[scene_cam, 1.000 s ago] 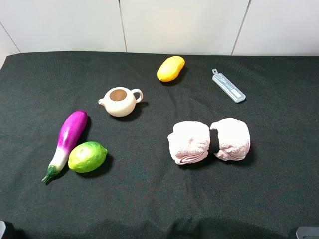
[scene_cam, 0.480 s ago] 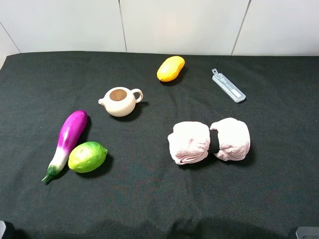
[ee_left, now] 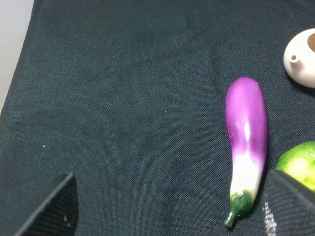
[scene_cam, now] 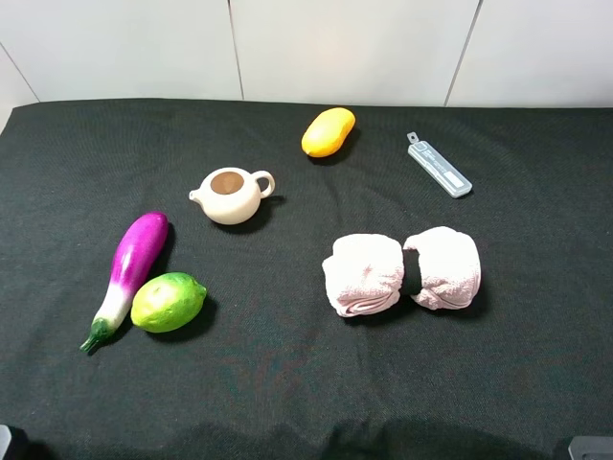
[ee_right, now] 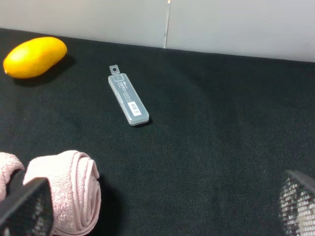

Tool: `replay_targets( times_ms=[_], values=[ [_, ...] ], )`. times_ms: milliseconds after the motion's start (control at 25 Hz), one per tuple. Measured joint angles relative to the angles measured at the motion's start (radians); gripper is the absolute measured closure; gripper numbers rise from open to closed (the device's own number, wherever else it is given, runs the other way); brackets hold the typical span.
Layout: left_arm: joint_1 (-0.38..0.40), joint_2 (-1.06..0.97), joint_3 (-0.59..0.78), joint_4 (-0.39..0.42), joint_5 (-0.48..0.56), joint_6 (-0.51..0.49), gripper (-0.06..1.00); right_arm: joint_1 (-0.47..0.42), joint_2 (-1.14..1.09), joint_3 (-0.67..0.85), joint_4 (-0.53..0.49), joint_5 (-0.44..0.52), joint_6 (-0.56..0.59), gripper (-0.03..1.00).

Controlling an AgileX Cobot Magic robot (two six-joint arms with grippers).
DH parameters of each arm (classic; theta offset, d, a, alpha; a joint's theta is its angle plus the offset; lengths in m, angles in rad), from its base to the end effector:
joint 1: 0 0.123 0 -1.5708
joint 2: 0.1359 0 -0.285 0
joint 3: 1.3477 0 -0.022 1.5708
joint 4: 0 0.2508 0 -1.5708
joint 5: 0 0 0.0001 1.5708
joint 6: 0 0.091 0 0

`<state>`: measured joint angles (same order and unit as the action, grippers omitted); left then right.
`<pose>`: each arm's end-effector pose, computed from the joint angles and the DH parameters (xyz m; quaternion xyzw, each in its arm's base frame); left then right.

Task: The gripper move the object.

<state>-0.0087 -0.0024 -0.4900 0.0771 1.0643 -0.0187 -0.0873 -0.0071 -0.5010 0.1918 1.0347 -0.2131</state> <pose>-0.0043 0.0062 0.2744 -0.0057 0.8555 0.0314 0.5168 -0.0045 0.0154 0.2808 -0.0557 0.8385 0.0148 0.5419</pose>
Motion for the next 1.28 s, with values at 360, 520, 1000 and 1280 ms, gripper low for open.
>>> replay_targets(
  times_ms=[360, 520, 1000, 1280],
  values=[
    [0.000, 0.000, 0.000, 0.000, 0.000, 0.000, 0.15, 0.000, 0.000, 0.000, 0.000, 0.000, 0.000, 0.27],
    [0.000, 0.000, 0.000, 0.000, 0.000, 0.000, 0.15, 0.000, 0.000, 0.000, 0.000, 0.000, 0.000, 0.27],
    [0.000, 0.000, 0.000, 0.000, 0.000, 0.000, 0.15, 0.000, 0.000, 0.000, 0.013, 0.000, 0.000, 0.27],
    [0.000, 0.000, 0.000, 0.000, 0.000, 0.000, 0.15, 0.000, 0.000, 0.000, 0.030, 0.000, 0.000, 0.27]
  ],
)
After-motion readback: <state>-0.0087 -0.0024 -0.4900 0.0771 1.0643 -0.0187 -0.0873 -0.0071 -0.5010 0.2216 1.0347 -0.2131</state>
